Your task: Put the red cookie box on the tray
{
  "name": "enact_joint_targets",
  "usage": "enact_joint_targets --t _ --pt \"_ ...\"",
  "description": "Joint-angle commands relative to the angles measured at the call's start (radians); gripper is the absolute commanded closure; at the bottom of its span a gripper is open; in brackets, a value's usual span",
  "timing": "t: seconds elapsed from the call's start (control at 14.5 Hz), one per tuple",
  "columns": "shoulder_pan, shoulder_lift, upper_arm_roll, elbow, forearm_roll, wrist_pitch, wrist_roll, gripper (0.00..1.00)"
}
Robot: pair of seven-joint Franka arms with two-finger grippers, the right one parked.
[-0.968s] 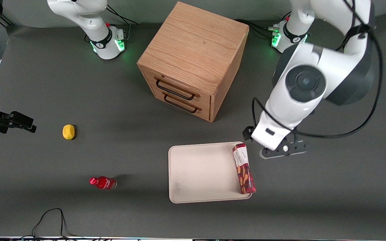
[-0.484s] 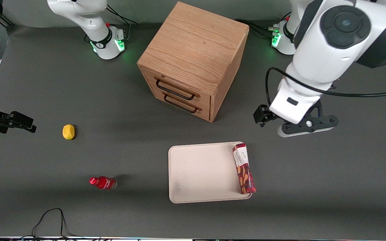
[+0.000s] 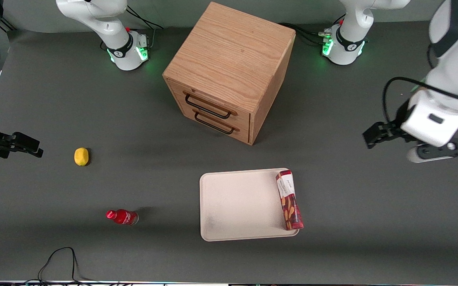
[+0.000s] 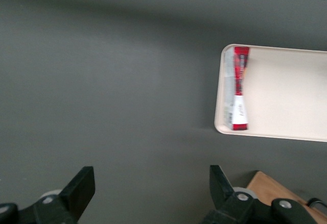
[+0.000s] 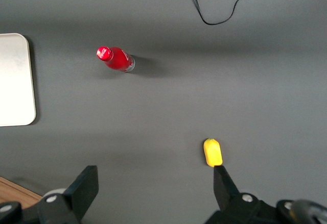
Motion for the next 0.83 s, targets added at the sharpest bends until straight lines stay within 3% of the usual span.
enact_joint_targets --t 0.0,0.28,0.55,0.76 --pt "0.062 -0.143 -0.004 -0.196 -0.019 0.089 0.1 0.0" --pt "0.139 -0.18 0.0 -0.235 -0.02 0.088 0.238 0.0" --pt "0.168 -0.2 0.002 -0.236 -0.023 0.08 0.24 0.0" --pt "0.243 -0.21 -0.067 -0.236 -0.025 0.068 0.233 0.0"
